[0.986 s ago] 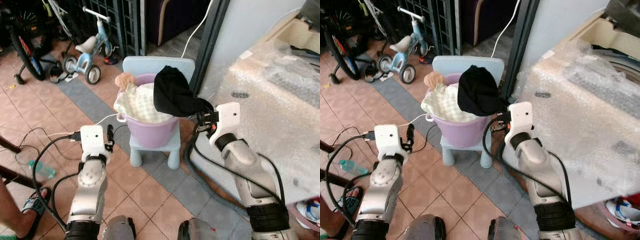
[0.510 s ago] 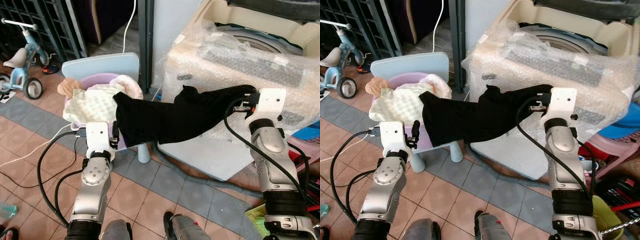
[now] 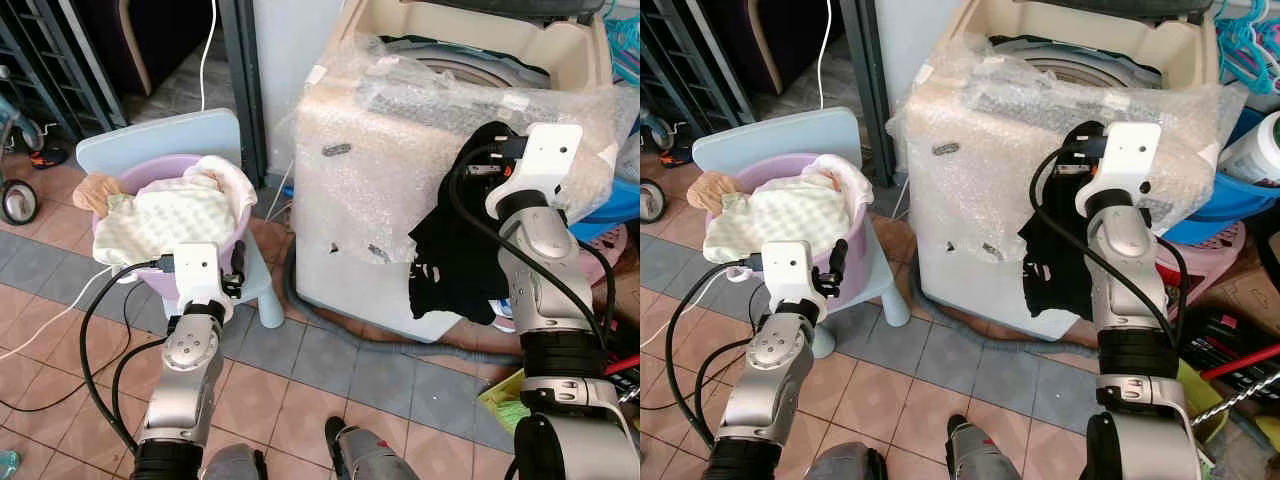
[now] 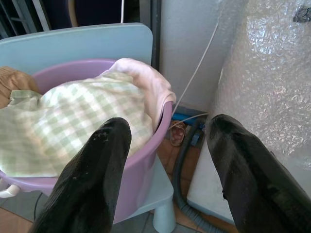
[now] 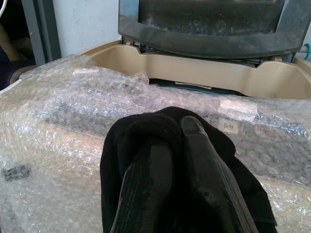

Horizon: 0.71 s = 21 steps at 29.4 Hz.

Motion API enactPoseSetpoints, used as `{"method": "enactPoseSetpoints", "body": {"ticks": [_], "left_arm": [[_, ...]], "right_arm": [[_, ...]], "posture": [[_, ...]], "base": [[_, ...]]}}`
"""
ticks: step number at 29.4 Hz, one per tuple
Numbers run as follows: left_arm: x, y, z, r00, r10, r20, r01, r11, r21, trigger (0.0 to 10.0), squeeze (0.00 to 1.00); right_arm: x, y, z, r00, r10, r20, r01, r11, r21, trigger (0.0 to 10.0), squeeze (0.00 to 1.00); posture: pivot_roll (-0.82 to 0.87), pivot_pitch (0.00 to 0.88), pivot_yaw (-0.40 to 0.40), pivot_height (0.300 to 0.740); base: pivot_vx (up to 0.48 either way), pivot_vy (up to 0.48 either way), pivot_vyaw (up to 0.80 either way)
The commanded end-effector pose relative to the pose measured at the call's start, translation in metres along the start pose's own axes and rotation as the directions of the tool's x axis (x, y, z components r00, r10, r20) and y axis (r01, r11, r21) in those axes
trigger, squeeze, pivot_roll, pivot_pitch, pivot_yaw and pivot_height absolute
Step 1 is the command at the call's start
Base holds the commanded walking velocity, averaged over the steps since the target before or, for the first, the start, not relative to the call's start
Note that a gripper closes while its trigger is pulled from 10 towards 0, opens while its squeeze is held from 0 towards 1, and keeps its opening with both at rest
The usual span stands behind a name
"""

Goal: Clothes washing

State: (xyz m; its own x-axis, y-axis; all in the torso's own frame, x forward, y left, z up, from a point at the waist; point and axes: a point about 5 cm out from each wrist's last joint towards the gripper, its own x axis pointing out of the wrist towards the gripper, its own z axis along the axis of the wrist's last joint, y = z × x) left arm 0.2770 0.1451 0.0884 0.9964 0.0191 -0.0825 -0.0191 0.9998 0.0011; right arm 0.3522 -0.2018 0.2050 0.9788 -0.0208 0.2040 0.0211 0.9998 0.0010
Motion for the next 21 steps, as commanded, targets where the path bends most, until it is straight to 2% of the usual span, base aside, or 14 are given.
{"method": "enactPoseSetpoints", "body": {"ticks": [1,5,6,8,12,18,21], "left_arm": [[-0.003,0.001,0.002,1.0,-0.001,0.011,0.001,1.0,-0.005,10.0,0.0],[-0.004,0.004,0.002,1.0,0.002,0.004,-0.002,1.0,-0.006,10.0,0.0],[-0.006,0.005,0.001,1.0,0.0,0.0,0.0,1.0,-0.004,10.0,0.0],[-0.013,0.01,-0.003,0.999,-0.017,-0.029,0.017,1.0,0.002,10.0,0.0],[-0.016,0.013,-0.006,0.998,-0.041,-0.046,0.042,0.999,0.026,10.0,0.0],[-0.012,0.019,-0.005,0.999,-0.017,-0.046,0.019,0.999,0.04,10.0,0.0],[-0.011,0.021,0.003,1.0,-0.005,-0.024,0.006,0.999,0.052,10.0,0.0]], "right_arm": [[-0.004,0.002,0.005,0.999,-0.002,0.041,0.001,0.999,0.035,10.0,0.0],[-0.017,0.005,-0.009,1.0,-0.004,0.011,0.004,0.999,0.037,10.0,0.0],[-0.027,0.007,-0.017,1.0,-0.003,-0.009,0.004,1.0,0.031,10.0,0.0],[-0.06,0.018,-0.042,0.997,0.022,-0.08,-0.02,1.0,0.018,10.0,0.0],[-0.084,0.025,-0.057,0.991,0.024,-0.135,-0.022,1.0,0.023,10.0,0.0],[-0.094,0.028,-0.063,0.986,0.006,-0.164,0.0,0.999,0.036,10.0,0.0],[-0.1,0.032,-0.067,0.984,-0.01,-0.178,0.016,0.999,0.029,10.0,0.0]], "posture": [[0.04,0.117,0.0,0.74],[0.04,0.114,0.008,0.74],[0.04,0.113,0.018,0.74],[0.02,0.113,0.038,0.74],[0.01,0.114,0.052,0.74],[0.0,0.114,0.072,0.74],[0.03,0.133,0.075,0.74]], "base": [[0.0,0.0,0.0],[0.0,0.0,0.0],[0.0,0.24,0.0],[0.0,0.474,0.0],[0.0,0.476,-0.5],[0.0,0.479,-0.76],[0.0,0.319,-0.77]]}}
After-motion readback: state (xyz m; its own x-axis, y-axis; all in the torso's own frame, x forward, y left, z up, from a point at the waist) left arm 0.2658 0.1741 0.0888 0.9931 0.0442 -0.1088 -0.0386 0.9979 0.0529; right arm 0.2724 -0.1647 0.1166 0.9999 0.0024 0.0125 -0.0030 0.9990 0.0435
